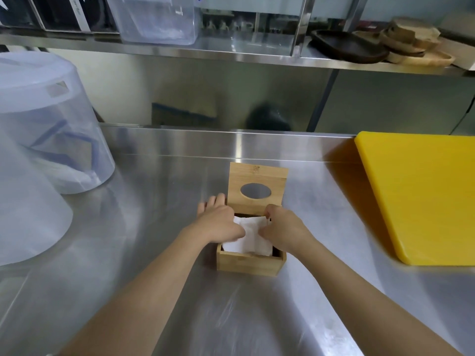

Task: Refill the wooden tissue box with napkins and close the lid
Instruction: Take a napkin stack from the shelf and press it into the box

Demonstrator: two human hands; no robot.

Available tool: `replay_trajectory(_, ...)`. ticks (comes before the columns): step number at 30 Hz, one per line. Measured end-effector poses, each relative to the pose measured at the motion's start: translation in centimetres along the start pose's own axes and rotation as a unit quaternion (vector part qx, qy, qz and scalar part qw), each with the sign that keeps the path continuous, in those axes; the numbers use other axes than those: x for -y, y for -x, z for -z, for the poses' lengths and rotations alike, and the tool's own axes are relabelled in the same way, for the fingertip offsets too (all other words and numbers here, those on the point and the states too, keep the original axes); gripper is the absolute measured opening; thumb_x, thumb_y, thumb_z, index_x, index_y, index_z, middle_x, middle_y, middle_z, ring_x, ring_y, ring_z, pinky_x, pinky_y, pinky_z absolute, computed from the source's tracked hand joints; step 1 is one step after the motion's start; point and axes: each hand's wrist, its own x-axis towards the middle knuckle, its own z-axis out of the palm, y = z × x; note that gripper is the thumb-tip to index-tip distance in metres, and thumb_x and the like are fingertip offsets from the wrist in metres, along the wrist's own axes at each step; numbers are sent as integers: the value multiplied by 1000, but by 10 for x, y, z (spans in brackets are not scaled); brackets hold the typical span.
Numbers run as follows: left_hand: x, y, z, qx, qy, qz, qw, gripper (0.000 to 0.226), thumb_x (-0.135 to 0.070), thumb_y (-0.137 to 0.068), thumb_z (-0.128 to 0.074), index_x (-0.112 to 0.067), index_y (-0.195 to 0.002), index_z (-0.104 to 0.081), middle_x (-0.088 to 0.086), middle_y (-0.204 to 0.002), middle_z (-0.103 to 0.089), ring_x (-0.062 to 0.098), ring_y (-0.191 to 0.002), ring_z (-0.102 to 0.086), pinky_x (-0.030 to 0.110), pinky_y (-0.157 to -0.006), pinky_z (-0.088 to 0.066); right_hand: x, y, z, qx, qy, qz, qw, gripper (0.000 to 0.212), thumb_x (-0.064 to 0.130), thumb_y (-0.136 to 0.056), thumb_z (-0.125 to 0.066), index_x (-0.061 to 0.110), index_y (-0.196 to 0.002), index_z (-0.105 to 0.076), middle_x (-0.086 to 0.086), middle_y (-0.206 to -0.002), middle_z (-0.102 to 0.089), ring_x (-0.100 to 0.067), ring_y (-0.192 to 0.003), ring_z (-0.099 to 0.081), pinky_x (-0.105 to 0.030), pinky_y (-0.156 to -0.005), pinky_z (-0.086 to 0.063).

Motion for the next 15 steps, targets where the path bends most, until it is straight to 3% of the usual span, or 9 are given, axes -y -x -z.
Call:
replay_trajectory(4,0,-2,-1,1,-10,8,1000,20,-30,-75,-54,-11,-75,-55,3,-102,-34,22,-104,-29,34,-89,-24,2,-7,-5,25,71,5,997,11,7,-85,-41,13,-93,-47,-3,-86,-51,-26,-83,-52,-36,-71,-48)
replay_trajectory(7,-2,-4,0,24,-18,30,999,21,-33,-73,-54,-13,-80,-54,4,-103,-37,24,-108,-34,38,-94,-25,5,-14,-4,45,103,13,994,24,7,-83,-42,12,-101,-56,-3,-88,-57,-24,-85,-58,-35,-73,-52)
replay_trajectory(9,-4,-5,3,49,5,52,997,19,-34,-71,-56,-16,-71,-50,3,-95,-45,23,-97,-42,39,-94,-29,5,-17,-4,50,131,19,990,28,7,-84,-43,14,-106,-58,-2,-90,-58,-23,-83,-57,-32,-68,-50)
replay_trajectory(12,-6,-4,6,83,39,84,992,18,-33,-70,-56,-18,-64,-46,-1,-72,-47,20,-72,-47,31,-70,-37,6,-18,-5,37,171,31,984,31,7,-86,-42,16,-111,-58,-2,-89,-56,-22,-79,-52,-30,-64,-43)
replay_trajectory(15,-3,4,2,79,51,76,993,24,-30,-74,-54,-16,-59,-41,-1,-62,-42,18,-57,-41,26,-49,-26,3,-12,-4,7,211,49,976,29,7,-88,-40,13,-112,-55,-7,-98,-61,-23,-78,-49,-31,-64,-40)
